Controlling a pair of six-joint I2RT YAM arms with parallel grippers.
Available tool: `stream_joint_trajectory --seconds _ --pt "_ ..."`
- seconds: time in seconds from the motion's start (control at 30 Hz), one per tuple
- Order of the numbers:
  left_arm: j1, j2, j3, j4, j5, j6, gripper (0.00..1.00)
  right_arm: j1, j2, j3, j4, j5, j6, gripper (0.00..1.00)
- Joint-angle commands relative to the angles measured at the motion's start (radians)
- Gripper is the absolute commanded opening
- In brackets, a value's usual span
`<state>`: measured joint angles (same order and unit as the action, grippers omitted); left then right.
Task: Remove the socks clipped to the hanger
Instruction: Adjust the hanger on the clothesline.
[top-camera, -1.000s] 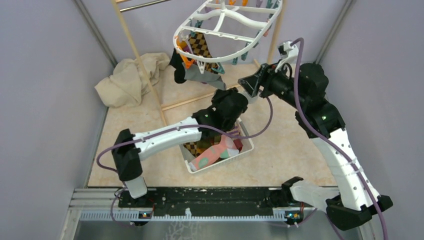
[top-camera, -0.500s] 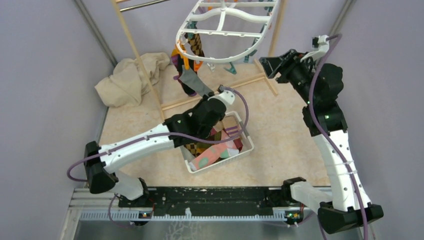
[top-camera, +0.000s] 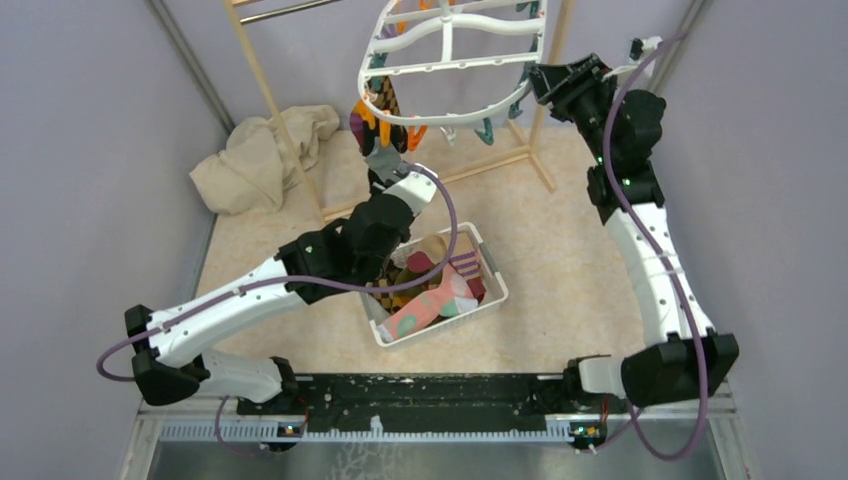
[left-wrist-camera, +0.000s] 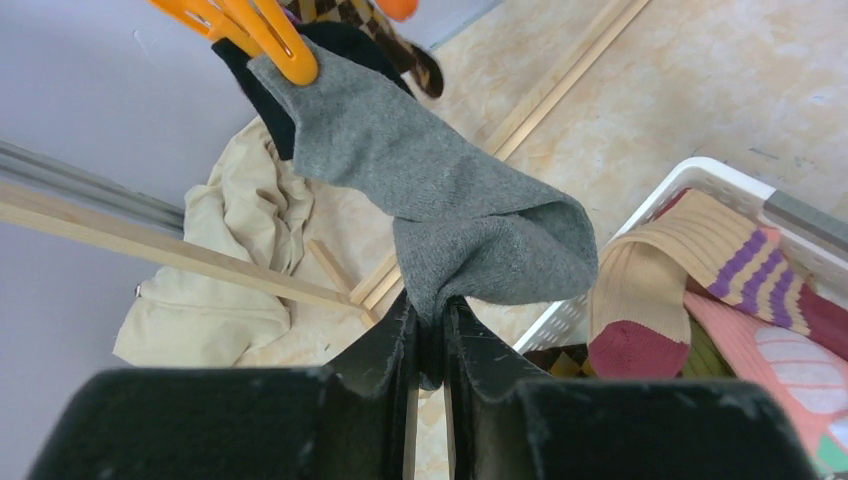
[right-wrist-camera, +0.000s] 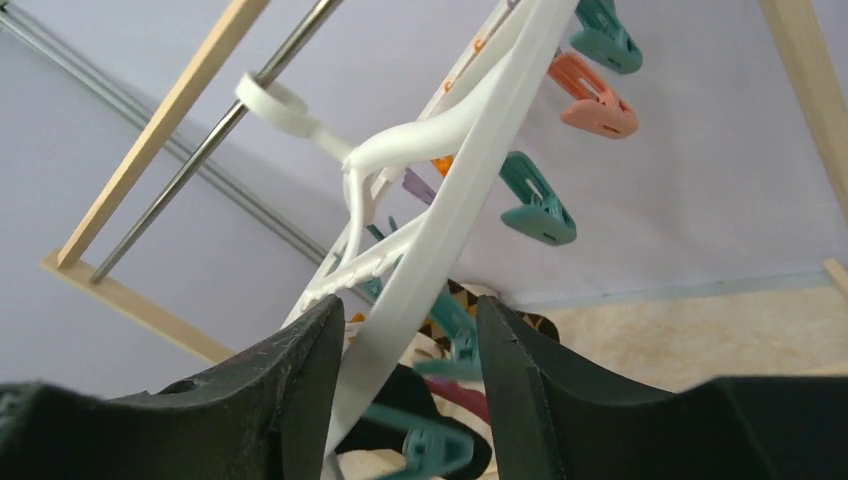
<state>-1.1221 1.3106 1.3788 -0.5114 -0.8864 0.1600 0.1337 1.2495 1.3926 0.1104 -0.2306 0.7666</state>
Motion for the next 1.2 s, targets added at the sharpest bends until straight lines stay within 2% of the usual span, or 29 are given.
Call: stream_joint_trajectory --seconds 0.0,0.17,0.4,0.43,0.47,0.53,0.57,0.63,0.7,0.73,0.83,1.07,1.17 --pt "-0.012 -0.061 0.050 -0.013 0.057 -0.037 0.18 -0.012 0.081 0.099 0.101 0.005 0.060 0.47" --pt "-0.023 -0.073 0.087 0.005 0.148 -0.046 0.19 -0.023 0.170 0.165 0.115 0.031 0.071 0.28" --pt "-0.041 0.015 0.161 0.051 0.227 -0.025 0.19 -0.075 0.379 0.401 0.099 0.014 0.102 0.25" --pt "-0.042 0.030 0.169 0.062 0.236 -0.020 0.19 -0.089 0.416 0.440 0.099 0.000 0.117 0.26" --pt "-0.043 0.050 0.180 0.072 0.242 -0.013 0.19 -0.101 0.454 0.479 0.104 -0.020 0.135 0.32" --pt "-0.045 0.083 0.208 0.081 0.248 -0.001 0.19 -0.127 0.535 0.560 0.117 -0.076 0.181 0.50" --pt "-0.045 0.097 0.220 0.084 0.246 0.004 0.19 -0.153 0.566 0.588 0.124 -0.106 0.204 0.56" --pt "-0.045 0.118 0.240 0.086 0.245 0.014 0.22 -0.196 0.583 0.594 0.165 -0.152 0.258 0.73" --pt "-0.045 0.128 0.247 0.089 0.239 0.019 0.28 -0.243 0.544 0.550 0.187 -0.160 0.261 0.85" --pt "-0.045 0.127 0.243 0.096 0.239 0.024 0.31 -0.261 0.516 0.532 0.174 -0.161 0.248 0.87" --pt "-0.045 0.133 0.227 0.129 0.242 0.046 0.37 -0.288 0.415 0.481 0.069 -0.169 0.164 0.87" --pt "-0.045 0.219 0.310 0.137 0.271 0.087 0.37 -0.275 0.038 0.107 -0.072 -0.195 -0.016 0.87" --pt "-0.045 0.269 0.346 0.138 0.278 0.109 0.36 -0.269 -0.075 0.049 -0.156 -0.237 -0.083 0.85"
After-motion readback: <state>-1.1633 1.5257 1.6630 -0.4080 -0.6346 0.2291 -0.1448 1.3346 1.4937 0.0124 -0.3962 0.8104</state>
